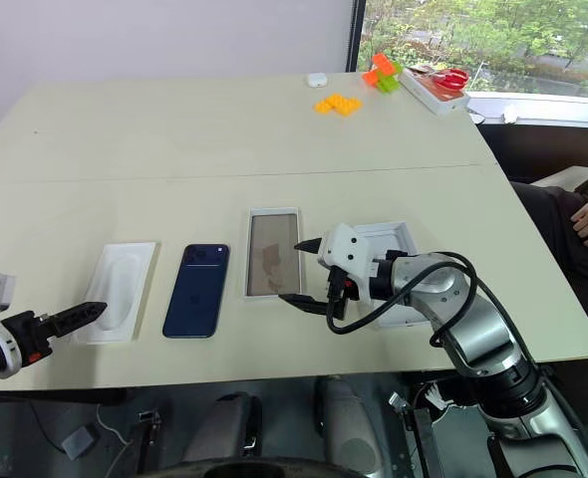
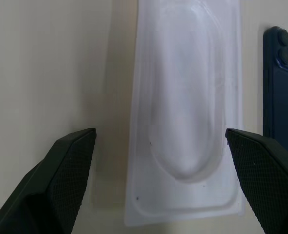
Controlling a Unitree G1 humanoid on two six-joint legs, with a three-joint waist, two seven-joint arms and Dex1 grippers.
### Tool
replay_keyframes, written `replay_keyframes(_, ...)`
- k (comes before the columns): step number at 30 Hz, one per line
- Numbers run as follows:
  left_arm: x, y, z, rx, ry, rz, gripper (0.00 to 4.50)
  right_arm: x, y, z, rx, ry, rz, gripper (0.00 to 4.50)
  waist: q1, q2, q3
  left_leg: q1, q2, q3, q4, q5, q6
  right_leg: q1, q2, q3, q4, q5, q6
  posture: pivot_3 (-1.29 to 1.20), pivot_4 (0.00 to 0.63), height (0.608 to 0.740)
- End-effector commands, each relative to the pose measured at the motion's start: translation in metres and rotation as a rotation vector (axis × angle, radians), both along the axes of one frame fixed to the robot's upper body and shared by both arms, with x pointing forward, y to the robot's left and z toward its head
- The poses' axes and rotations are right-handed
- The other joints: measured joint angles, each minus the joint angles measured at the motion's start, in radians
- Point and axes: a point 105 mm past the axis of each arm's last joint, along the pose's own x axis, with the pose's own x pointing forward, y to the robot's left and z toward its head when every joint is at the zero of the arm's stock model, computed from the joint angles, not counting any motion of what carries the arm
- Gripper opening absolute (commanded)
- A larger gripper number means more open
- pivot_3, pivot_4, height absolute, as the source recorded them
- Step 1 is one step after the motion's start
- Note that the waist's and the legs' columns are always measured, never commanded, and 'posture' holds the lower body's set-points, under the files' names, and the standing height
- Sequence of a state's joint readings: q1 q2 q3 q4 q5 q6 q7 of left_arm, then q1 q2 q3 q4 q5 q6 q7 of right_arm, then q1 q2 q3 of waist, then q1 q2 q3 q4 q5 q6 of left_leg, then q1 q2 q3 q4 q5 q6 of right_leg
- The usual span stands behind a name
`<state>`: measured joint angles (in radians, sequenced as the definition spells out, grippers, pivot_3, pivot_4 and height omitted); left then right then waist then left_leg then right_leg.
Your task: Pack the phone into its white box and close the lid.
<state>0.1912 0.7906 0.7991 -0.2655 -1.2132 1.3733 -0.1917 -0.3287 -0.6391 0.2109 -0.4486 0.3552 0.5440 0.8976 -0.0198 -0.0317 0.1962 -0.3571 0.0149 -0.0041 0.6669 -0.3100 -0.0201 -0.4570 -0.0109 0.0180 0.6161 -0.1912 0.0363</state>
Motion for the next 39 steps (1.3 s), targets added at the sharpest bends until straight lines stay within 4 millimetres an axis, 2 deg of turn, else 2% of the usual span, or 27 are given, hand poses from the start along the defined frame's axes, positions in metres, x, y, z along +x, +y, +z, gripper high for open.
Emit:
replay_keyframes(1, 0.0, -0.006, -0.005, -0.024, 0.042, -0.027, 4.46, -0.002, 0.003, 0.012, 0.008, -0.058, 0.024, 4.48, 0.0, 0.0, 0.0, 0.0, 0.0, 0.0, 0.0, 0.0, 0.0, 0.0, 0.0, 0.0, 0.0, 0.0, 0.0, 0.0, 0.15, 0.727)
replay_keyframes(5, 0.004, -0.005, -0.011, -0.011, 0.064, -0.013, 4.46, -0.001, 0.003, 0.013, 0.008, -0.066, 0.017, 4.48, 0.004, 0.0, 0.0, 0.001, -0.001, 0.0, 0.0, 0.0, 0.0, 0.001, 0.0, 0.0, 0.001, 0.0, -0.001, 0.0, 0.15, 0.727)
replay_keyframes(8, 0.007, -0.004, -0.013, -0.007, 0.059, 0.0, 3.23, -0.001, 0.003, 0.013, 0.01, -0.07, 0.012, 4.5, 0.004, 0.001, 0.0, 0.001, -0.001, 0.0, 0.0, 0.0, 0.0, 0.001, 0.0, 0.0, 0.001, 0.0, -0.001, 0.0, 0.15, 0.727)
replay_keyframes(13, 0.012, -0.002, -0.011, -0.025, 0.02, 0.031, 0.66, -0.003, 0.005, 0.013, 0.009, -0.07, 0.017, 4.5, 0.004, 0.0, 0.0, 0.001, -0.001, 0.0, 0.0, 0.0, 0.0, 0.001, -0.001, 0.0, 0.001, 0.001, -0.001, 0.0, 0.15, 0.727)
replay_keyframes(14, 0.013, -0.003, -0.009, -0.033, 0.008, 0.031, 0.23, -0.003, 0.005, 0.013, 0.009, -0.07, 0.019, 4.5, 0.005, 0.0, -0.001, 0.001, -0.001, 0.0, 0.0, 0.0, -0.001, 0.001, -0.001, 0.0, 0.001, 0.001, -0.001, 0.0, 0.15, 0.727)
replay_keyframes(15, 0.014, -0.003, -0.006, -0.044, -0.012, 0.032, 0.04, -0.003, 0.006, 0.013, 0.009, -0.069, 0.022, 4.5, 0.006, 0.0, -0.001, 0.001, -0.001, 0.0, 0.0, 0.0, -0.001, 0.001, -0.001, 0.0, 0.001, 0.001, -0.001, 0.0, 0.15, 0.727)
replay_keyframes(22, 0.014, 0.0, 0.024, -0.169, -0.226, 0.076, 0.04, -0.003, 0.007, 0.014, 0.011, -0.068, 0.035, 4.5, 0.003, 0.0, -0.001, 0.001, -0.001, 0.0, 0.0, 0.0, -0.001, 0.001, -0.001, 0.0, 0.001, 0.001, -0.001, 0.0, 0.15, 0.727)
replay_keyframes(25, 0.012, 0.003, 0.031, -0.205, -0.275, 0.099, 0.04, -0.003, 0.008, 0.015, 0.01, -0.069, 0.038, 4.5, 0.001, -0.001, -0.001, 0.001, -0.001, 0.0, 0.0, 0.0, -0.001, 0.001, 0.0, 0.0, 0.001, 0.001, -0.001, 0.0, 0.15, 0.727)
replay_keyframes(30, 0.016, -0.013, 0.051, -0.288, -0.383, 0.064, 0.04, 0.001, 0.007, 0.018, 0.005, -0.078, 0.042, 4.5, 0.003, -0.001, -0.001, 0.001, 0.0, 0.0, 0.0, 0.0, -0.001, 0.001, 0.0, 0.0, 0.001, 0.001, -0.001, 0.0, 0.15, 0.727)
replay_keyframes(34, 0.044, -0.078, 0.061, -0.294, -0.401, -0.11, 0.04, 0.013, -0.007, 0.023, -0.02, -0.106, -0.014, 4.5, 0.016, -0.002, -0.002, 0.001, -0.001, -0.002, 0.001, 0.001, -0.001, 0.004, -0.002, 0.0, 0.0, 0.001, -0.001, 0.0, 0.15, 0.727)
replay_keyframes(36, 0.05, -0.095, 0.062, -0.293, -0.397, -0.14, 0.04, 0.017, -0.011, 0.025, -0.025, -0.113, -0.035, 4.5, 0.018, -0.003, -0.002, 0.002, -0.002, -0.002, 0.001, 0.001, -0.002, 0.006, -0.003, 0.0, 0.0, 0.001, -0.001, 0.0, 0.15, 0.727)
replay_keyframes(39, 0.069, -0.138, 0.052, -0.297, -0.311, -0.185, 0.04, 0.023, -0.025, 0.026, -0.051, -0.132, -0.087, 4.5, 0.012, -0.003, -0.002, 0.002, -0.002, -0.001, 0.001, 0.001, -0.002, 0.007, -0.004, 0.0, -0.001, 0.005, -0.001, 0.0, 0.15, 0.727)
